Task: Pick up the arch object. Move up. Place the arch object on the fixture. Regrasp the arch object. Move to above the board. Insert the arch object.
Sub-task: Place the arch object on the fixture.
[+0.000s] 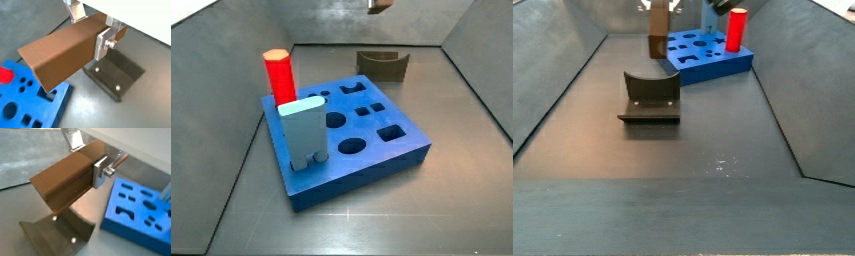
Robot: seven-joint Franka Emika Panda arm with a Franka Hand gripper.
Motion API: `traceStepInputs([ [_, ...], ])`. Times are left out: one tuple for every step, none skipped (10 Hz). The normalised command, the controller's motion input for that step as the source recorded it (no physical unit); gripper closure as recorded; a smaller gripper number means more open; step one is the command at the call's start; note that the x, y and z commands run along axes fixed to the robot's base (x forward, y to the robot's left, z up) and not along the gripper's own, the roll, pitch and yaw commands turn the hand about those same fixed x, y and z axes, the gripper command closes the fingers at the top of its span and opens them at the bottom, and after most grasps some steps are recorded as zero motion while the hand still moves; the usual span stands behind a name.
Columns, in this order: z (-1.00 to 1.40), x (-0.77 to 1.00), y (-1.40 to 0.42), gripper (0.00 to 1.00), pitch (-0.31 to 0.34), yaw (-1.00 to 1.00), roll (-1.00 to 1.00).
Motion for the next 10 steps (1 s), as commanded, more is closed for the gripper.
traceStepInputs([
  [0.02, 0.32, 0.05, 1.00, 0.100, -0.15, -1.00],
  [0.00, 0.23, 0.04, 1.00, 0.095, -0.15, -0.93],
  [0.00, 0.18, 0.04, 1.00, 0.083, -0.14, -0.81],
  [0.00, 0.07, 0.05, 1.00, 0.050, -0.13, -0.57],
  [0.00, 0.05, 0.04, 1.00, 0.017, -0.12, -0.39],
  [0.00, 0.05, 0.02, 1.00, 0.001, -0.10, -0.22],
  [-1.00, 0.12, 0.13, 1.00, 0.184, -0.04, -1.00],
  [-1.00, 0.13, 0.14, 1.00, 0.190, -0.06, -1.00],
  [-1.00, 0.14, 0.14, 1.00, 0.213, -0.08, -1.00],
  [-1.00, 0.16, 0.14, 1.00, 0.211, -0.12, -0.82],
])
